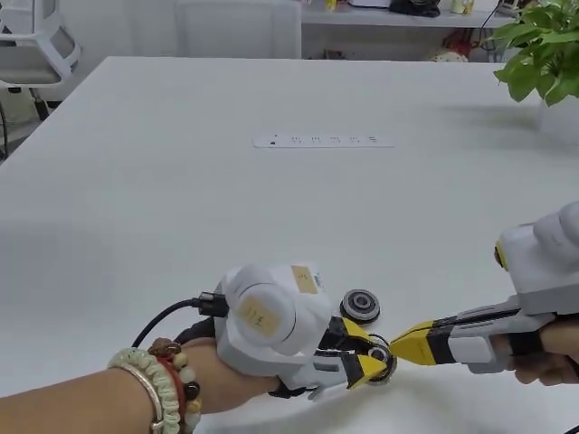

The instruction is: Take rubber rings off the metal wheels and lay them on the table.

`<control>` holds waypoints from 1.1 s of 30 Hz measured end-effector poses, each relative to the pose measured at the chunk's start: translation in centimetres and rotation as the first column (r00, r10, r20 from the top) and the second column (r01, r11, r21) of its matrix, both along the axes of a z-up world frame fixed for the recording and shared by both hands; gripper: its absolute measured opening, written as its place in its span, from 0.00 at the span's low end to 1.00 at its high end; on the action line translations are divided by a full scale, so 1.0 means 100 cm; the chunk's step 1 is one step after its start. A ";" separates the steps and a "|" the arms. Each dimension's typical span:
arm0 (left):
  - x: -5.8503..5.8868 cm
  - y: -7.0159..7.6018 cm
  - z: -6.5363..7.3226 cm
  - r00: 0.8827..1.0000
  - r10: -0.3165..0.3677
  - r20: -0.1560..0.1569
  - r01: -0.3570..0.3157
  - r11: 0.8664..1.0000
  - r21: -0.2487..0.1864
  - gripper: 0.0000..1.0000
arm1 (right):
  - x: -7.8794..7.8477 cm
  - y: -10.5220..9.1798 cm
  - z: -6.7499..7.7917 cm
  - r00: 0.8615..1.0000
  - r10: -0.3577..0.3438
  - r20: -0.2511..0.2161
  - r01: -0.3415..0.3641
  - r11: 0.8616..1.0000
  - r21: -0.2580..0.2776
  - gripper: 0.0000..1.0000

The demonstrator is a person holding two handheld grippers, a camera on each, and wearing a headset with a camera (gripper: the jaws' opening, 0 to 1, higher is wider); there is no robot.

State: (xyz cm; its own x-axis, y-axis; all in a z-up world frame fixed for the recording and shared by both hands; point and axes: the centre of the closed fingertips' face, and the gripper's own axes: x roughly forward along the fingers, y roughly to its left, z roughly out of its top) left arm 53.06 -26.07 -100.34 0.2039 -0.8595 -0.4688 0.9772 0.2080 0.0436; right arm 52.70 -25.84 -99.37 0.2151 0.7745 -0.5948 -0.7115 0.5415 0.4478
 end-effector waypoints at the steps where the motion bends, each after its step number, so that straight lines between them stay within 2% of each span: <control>1: 0.000 0.000 0.000 1.000 -0.004 0.008 0.004 1.000 0.005 0.13 | -0.001 -0.001 -0.004 1.000 0.008 0.006 -0.008 1.000 -0.022 0.00; 2: 0.000 0.000 0.000 1.000 -0.014 0.024 0.013 1.000 0.014 0.13 | -0.002 -0.001 -0.005 1.000 0.012 0.005 -0.011 1.000 -0.026 0.00; 3: -0.001 -0.001 0.000 1.000 -0.013 0.024 0.013 1.000 0.016 0.13 | -0.003 -0.001 -0.007 1.000 0.019 0.004 -0.019 0.999 -0.035 0.00; 6: 0.001 -0.001 0.000 1.000 -0.010 0.016 0.010 1.000 0.020 0.14 | -0.002 -0.003 -0.010 0.999 0.031 0.017 -0.030 0.998 -0.061 0.00; 16: 0.001 0.005 0.006 0.999 -0.043 0.013 0.042 0.998 0.055 0.19 | 0.001 -0.009 -0.012 1.000 0.025 0.007 -0.024 0.998 -0.061 0.00; 19: -0.004 0.006 0.012 0.998 -0.055 -0.020 0.056 0.998 0.037 0.25 | 0.001 -0.010 -0.012 1.000 0.021 0.011 -0.020 0.998 -0.063 0.00; 20: -0.006 0.007 0.015 0.998 -0.058 -0.023 0.058 0.998 0.035 0.26 | 0.001 -0.010 -0.012 1.000 0.020 0.009 -0.019 0.998 -0.061 0.00; 22: -0.009 0.007 0.021 0.996 -0.085 -0.002 0.085 0.996 0.029 0.32 | 0.001 -0.009 -0.011 1.000 0.023 0.010 -0.022 0.998 -0.056 0.00; 23: -0.009 0.008 0.023 0.996 -0.088 -0.003 0.088 0.996 0.029 0.34 | 0.001 -0.009 -0.010 1.000 0.025 0.009 -0.024 0.998 -0.054 0.00; 25: -0.008 0.007 0.031 0.996 -0.083 -0.028 0.083 0.996 0.011 0.41 | 0.000 -0.008 -0.010 1.000 0.026 0.006 -0.025 0.998 -0.049 0.00; 26: -0.008 0.007 0.036 0.996 -0.081 -0.030 0.081 0.997 -0.003 0.43 | 0.000 -0.008 -0.009 1.000 0.025 0.007 -0.024 0.999 -0.047 0.00; 28: -0.010 0.009 0.043 0.995 -0.095 -0.018 0.095 0.995 -0.013 0.47 | -0.001 -0.007 -0.008 1.000 0.023 0.002 -0.022 0.999 -0.041 0.00; 31: -0.011 0.019 0.048 0.993 -0.115 0.022 0.115 0.993 0.022 0.51 | -0.002 -0.006 -0.007 1.000 0.025 0.002 -0.025 0.999 -0.037 0.00; 32: -0.011 0.021 0.049 0.993 -0.113 0.026 0.112 0.993 0.026 0.52 | -0.002 -0.006 -0.006 1.000 0.026 0.002 -0.026 0.999 -0.037 0.00; 33: -0.011 0.024 0.053 0.994 -0.106 0.017 0.106 0.994 0.019 0.53 | -0.002 -0.006 -0.006 1.000 0.027 0.002 -0.027 0.999 -0.035 0.00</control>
